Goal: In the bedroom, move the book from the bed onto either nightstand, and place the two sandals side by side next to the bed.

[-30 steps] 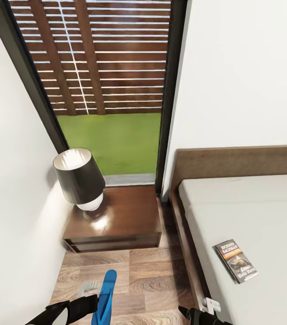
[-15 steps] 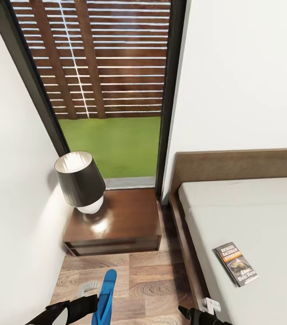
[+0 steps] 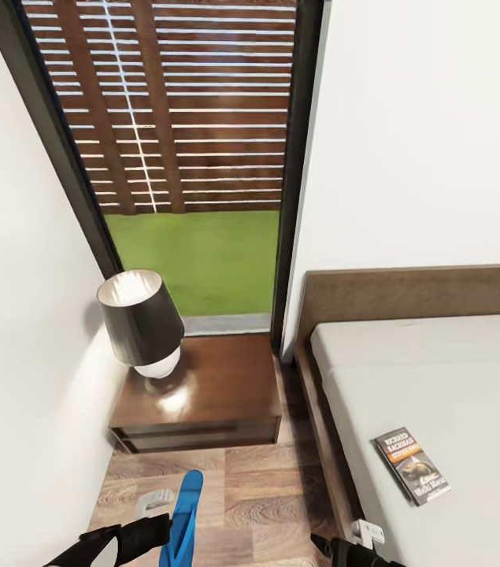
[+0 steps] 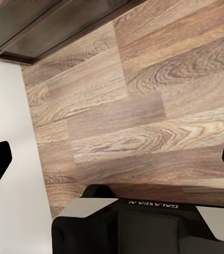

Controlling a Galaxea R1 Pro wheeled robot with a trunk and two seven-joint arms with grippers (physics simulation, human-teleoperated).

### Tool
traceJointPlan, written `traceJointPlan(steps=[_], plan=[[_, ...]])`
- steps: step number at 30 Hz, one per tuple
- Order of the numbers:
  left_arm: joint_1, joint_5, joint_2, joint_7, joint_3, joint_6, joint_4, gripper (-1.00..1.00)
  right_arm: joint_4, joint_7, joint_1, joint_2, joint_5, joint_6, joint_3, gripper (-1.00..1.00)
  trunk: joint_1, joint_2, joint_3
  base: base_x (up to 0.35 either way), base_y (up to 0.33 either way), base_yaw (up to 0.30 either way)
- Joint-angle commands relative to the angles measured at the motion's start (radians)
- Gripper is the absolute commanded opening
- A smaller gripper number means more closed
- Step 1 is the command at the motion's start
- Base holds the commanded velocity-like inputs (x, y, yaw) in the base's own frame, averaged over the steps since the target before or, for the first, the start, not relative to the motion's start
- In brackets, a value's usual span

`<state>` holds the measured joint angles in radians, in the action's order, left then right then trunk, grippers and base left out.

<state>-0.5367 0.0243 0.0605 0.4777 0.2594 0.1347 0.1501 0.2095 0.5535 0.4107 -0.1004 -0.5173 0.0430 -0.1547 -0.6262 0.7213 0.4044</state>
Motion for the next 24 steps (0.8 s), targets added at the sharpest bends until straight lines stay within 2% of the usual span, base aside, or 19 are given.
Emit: traceJointPlan(steps=[1, 24], plan=[[0.000, 0.005, 0.001, 0.000, 0.007, 0.008, 0.002, -1.00, 0.001, 0.002, 0.000, -0.001, -0.010, 0.005, -0.006, 1.00, 0.000, 0.001, -0.001, 0.000, 0.000, 0.000], [0.000, 0.005, 0.002, 0.001, 0.006, 0.008, 0.002, -1.00, 0.001, 0.002, 0.000, -0.001, -0.010, 0.005, -0.006, 1.00, 0.000, 0.001, -0.038, 0.000, 0.000, 0.000]])
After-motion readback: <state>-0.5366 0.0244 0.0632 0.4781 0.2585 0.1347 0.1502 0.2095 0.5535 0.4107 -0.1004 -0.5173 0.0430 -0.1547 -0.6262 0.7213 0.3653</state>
